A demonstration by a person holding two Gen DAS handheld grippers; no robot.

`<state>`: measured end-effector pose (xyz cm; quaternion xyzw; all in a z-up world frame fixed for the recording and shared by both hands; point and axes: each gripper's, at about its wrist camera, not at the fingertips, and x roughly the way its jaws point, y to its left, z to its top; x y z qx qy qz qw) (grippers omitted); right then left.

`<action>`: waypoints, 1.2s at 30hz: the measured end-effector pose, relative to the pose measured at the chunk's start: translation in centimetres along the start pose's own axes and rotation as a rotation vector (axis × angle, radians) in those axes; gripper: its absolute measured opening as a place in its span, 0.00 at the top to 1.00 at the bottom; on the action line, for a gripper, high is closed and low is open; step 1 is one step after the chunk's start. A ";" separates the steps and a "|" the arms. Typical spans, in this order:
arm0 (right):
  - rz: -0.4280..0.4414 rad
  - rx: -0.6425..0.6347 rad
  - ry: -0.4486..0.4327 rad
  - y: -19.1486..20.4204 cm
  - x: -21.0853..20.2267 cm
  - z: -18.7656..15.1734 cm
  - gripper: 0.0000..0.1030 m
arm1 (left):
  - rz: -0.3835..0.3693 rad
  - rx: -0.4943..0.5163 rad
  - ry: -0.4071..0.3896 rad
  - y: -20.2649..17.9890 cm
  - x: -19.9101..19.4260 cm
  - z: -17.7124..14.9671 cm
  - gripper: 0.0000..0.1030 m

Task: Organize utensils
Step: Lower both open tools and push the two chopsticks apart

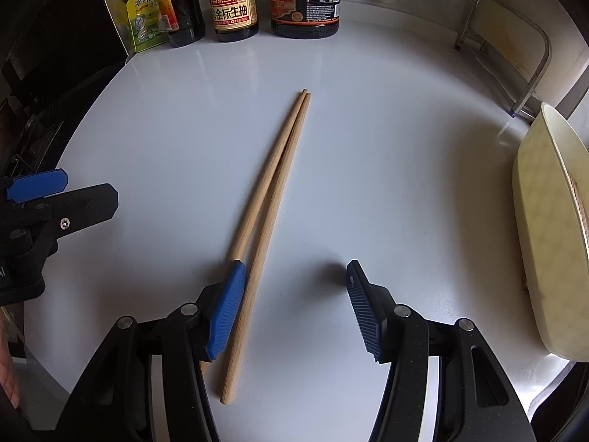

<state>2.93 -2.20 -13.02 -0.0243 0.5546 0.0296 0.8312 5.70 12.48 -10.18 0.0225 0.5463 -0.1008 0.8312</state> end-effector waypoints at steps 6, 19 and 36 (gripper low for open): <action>-0.019 -0.039 -0.029 -0.1 -0.3 -0.3 0.67 | -0.004 0.005 0.000 -0.8 0.2 0.0 0.17; 0.005 -0.022 -0.036 -2.5 -0.5 -0.9 0.94 | -0.020 0.017 0.014 -3.8 1.5 0.4 0.17; -0.034 0.067 -0.016 -8.4 -1.1 -2.3 0.94 | -0.032 0.053 0.023 -7.7 2.9 0.9 0.17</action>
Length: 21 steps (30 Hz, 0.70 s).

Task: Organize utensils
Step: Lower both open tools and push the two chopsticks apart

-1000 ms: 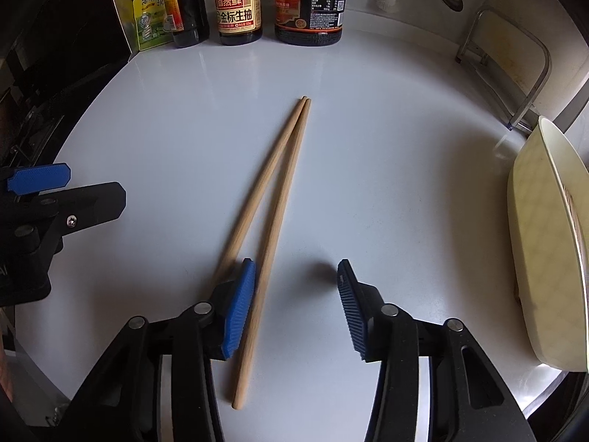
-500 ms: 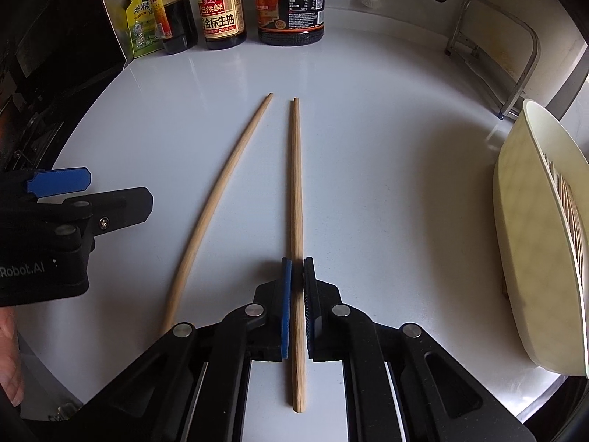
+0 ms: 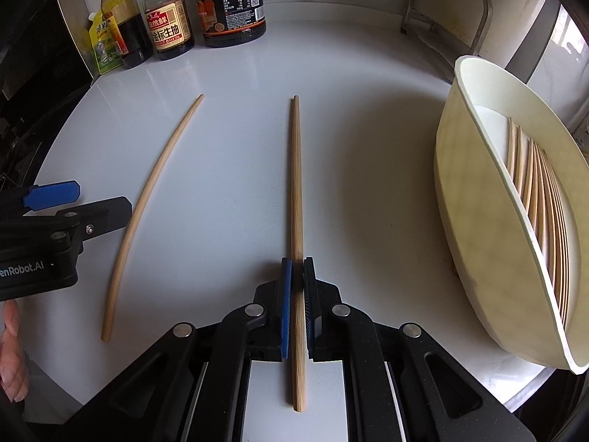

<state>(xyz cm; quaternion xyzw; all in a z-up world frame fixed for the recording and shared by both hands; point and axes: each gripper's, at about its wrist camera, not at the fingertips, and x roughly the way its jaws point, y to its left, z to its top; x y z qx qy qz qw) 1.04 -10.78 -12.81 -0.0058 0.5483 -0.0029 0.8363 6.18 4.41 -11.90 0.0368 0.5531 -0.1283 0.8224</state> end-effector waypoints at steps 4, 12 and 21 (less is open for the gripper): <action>-0.007 -0.013 0.013 0.0 0.0 0.2 0.80 | -0.007 0.000 -0.009 0.0 0.0 0.0 0.17; -0.002 -0.002 0.003 -0.6 0.2 0.2 0.71 | 0.025 -0.001 0.003 -0.4 0.8 0.0 0.16; 0.008 -0.020 -0.015 -0.6 0.5 0.3 0.68 | 0.087 0.012 -0.001 -0.4 2.7 0.2 0.16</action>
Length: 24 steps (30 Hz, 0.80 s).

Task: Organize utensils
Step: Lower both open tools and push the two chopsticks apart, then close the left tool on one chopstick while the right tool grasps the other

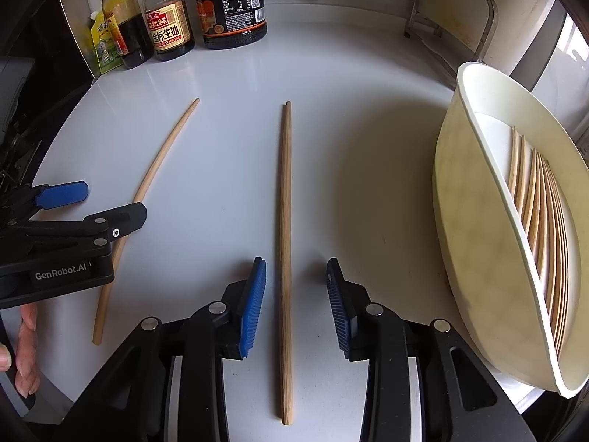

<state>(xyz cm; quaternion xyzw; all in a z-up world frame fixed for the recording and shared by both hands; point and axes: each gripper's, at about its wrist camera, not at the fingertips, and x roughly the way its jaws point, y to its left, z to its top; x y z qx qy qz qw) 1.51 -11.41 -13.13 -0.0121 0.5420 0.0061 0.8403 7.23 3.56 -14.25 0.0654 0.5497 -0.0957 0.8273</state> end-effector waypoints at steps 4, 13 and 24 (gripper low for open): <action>-0.001 -0.016 -0.007 0.3 0.2 0.2 0.67 | 0.005 -0.007 -0.006 -0.1 0.7 -0.2 0.15; 0.009 -0.047 -0.012 0.7 0.5 0.5 0.71 | -0.023 0.038 -0.040 -1.7 0.0 -0.2 0.60; 0.057 -0.004 0.020 0.5 0.0 0.4 0.94 | -0.084 0.058 0.020 -2.1 -0.7 -0.6 0.93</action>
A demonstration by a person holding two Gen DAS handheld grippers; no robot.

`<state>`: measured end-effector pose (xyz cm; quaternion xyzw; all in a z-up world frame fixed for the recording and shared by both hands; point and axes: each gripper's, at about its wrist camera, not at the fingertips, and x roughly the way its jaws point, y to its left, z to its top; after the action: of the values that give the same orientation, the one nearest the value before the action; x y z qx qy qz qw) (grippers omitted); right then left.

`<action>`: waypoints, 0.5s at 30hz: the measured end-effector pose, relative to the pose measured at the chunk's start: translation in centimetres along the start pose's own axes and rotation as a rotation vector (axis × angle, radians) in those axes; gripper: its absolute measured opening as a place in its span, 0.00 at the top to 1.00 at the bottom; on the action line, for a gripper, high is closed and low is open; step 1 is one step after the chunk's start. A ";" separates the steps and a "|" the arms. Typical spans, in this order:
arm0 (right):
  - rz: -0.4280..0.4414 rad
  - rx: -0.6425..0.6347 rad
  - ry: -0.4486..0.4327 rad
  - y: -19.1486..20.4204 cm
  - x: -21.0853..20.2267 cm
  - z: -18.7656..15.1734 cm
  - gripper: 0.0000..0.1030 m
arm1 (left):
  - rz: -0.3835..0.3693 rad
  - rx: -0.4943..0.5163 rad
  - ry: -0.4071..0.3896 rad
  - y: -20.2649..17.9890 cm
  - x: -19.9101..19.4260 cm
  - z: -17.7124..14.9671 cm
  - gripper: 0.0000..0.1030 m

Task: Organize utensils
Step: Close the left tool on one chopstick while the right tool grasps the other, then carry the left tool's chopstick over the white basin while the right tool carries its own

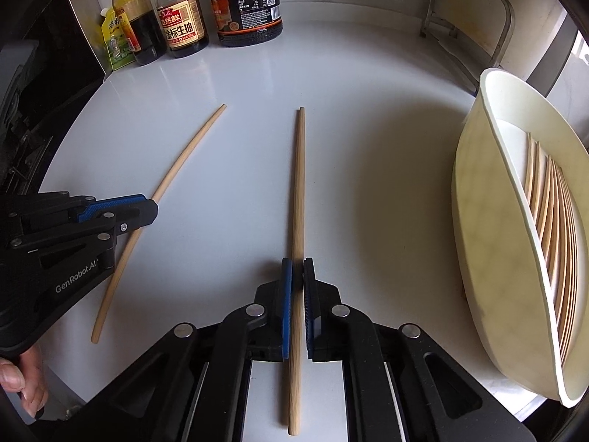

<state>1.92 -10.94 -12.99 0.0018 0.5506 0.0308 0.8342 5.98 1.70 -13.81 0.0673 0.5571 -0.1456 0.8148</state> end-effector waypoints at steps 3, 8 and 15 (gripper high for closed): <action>0.024 0.011 -0.020 0.2 -1.2 -0.1 0.94 | -0.005 0.004 0.000 0.2 -1.0 -0.4 0.93; 0.071 0.046 -0.072 -0.1 -4.3 0.2 0.94 | -0.015 0.022 -0.032 -0.3 -3.8 0.2 0.93; 0.049 0.179 -0.166 -5.1 -9.6 0.6 0.94 | -0.077 0.104 -0.127 -4.7 -7.7 3.8 0.93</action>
<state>-1.00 -16.54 -4.11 0.0922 0.4797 0.0019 0.8726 5.30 -2.56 -5.02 0.0787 0.4980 -0.2098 0.8377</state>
